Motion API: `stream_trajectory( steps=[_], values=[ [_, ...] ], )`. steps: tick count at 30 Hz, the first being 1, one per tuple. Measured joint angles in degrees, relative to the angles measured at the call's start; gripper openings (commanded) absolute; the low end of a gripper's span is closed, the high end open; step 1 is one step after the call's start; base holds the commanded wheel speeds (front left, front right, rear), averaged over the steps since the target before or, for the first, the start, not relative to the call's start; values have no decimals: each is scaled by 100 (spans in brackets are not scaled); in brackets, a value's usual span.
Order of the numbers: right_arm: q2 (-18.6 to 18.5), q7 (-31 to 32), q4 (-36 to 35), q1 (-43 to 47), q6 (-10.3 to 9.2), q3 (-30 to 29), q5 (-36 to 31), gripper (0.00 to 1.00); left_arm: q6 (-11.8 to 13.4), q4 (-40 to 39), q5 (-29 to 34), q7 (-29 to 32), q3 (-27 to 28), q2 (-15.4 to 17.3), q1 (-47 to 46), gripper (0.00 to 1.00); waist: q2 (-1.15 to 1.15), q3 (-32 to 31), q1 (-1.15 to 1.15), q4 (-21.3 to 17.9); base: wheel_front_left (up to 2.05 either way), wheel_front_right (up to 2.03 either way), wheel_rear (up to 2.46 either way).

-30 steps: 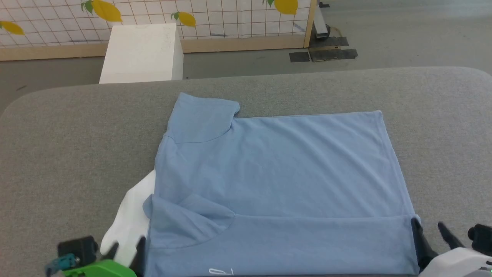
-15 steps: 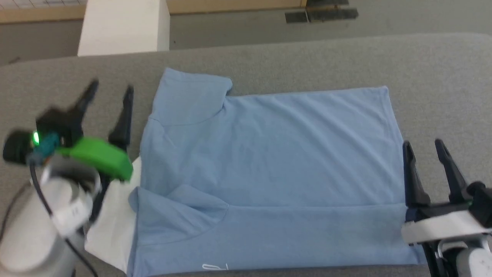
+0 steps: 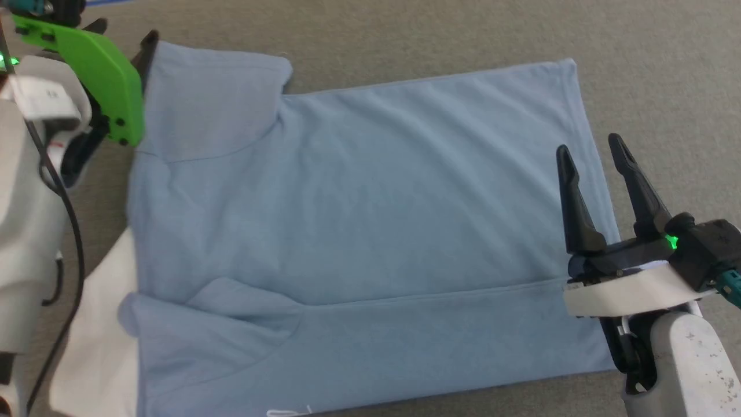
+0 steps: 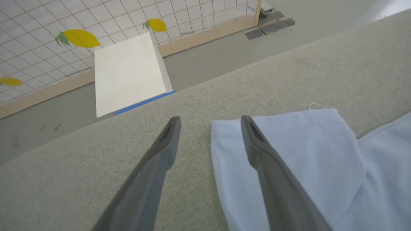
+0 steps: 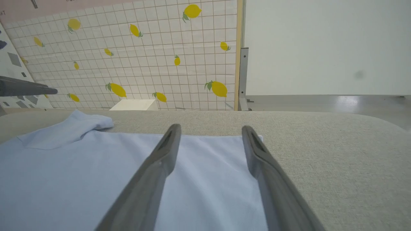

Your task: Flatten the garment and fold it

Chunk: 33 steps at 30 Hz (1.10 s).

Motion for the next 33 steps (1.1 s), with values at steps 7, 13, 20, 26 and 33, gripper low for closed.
stream_trajectory(
  steps=[7,13,20,26,33],
  values=[
    [75,-73,165,-119,0,127,30,100,380,314,-323,1448,104,88,-462,100,0,452,0,-399,0,0,0],
    [98,-93,238,-265,-1,180,59,100,720,265,-330,2164,53,148,-596,72,0,685,0,-547,0,0,0],
    [54,401,423,-1037,0,87,-44,100,836,-7,-359,2362,41,192,-618,0,0,750,0,-548,0,0,0],
    [22,1878,1156,-2404,0,-230,-76,100,848,-172,-405,2484,-12,192,-592,0,0,744,0,-451,0,0,0],
    [69,3980,2638,-3724,0,-681,-176,100,740,-260,-411,2461,-130,158,-578,0,0,744,0,-269,0,0,0]
  ],
)
